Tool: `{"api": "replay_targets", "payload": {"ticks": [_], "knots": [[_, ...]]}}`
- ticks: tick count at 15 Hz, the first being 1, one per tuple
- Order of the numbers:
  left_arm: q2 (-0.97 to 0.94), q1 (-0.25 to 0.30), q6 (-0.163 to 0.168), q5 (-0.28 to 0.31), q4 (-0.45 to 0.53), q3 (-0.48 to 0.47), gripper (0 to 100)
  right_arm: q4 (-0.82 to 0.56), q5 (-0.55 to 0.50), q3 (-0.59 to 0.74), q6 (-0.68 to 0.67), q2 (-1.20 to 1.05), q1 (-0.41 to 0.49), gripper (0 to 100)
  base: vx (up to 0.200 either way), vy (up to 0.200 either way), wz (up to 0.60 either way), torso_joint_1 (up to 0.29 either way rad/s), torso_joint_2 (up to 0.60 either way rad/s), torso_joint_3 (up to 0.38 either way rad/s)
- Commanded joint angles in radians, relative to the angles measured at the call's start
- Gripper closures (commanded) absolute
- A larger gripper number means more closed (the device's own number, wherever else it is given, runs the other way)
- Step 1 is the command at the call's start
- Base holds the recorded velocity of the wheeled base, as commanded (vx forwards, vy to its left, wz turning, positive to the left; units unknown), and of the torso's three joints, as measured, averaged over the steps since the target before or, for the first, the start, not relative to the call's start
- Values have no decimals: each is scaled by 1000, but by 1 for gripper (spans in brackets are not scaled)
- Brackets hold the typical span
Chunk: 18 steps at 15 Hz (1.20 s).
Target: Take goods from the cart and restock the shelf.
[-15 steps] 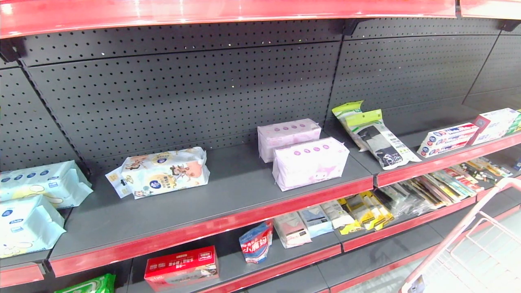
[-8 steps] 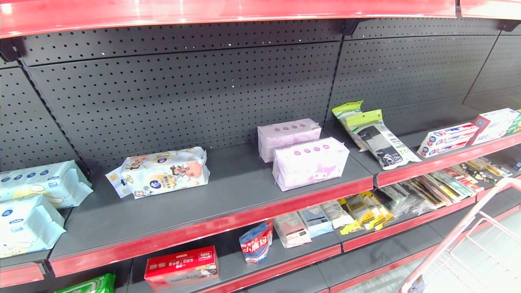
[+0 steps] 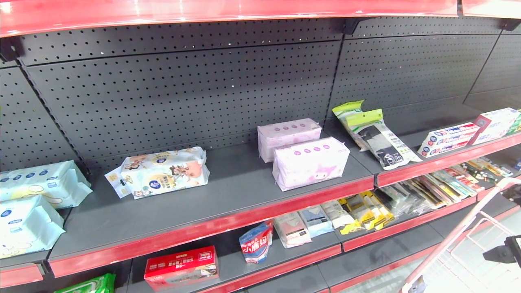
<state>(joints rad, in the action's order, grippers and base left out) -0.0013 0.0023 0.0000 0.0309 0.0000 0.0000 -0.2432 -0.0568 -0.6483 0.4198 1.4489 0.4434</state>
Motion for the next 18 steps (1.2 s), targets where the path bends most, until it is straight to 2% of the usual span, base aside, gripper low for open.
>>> {"api": "replay_targets", "payload": {"ticks": [1,4,6,7,12,18], "knots": [[1,1,0,0,0,0,0,61,5,55,33,145,24,0,0,0,0,0,0,0],[1,1,0,0,0,0,0,194,5,87,70,304,72,0,0,0,0,0,0,0],[1,1,0,0,0,0,0,269,23,107,157,372,106,0,0,0,0,0,0,0],[1,1,0,0,0,0,0,367,55,127,238,439,141,0,0,0,0,0,0,0],[1,1,0,0,0,0,0,389,107,127,545,525,181,0,0,0,0,0,0,0],[1,1,0,0,0,0,0,387,121,156,557,542,241,0,0,0,0,0,0,0]]}}
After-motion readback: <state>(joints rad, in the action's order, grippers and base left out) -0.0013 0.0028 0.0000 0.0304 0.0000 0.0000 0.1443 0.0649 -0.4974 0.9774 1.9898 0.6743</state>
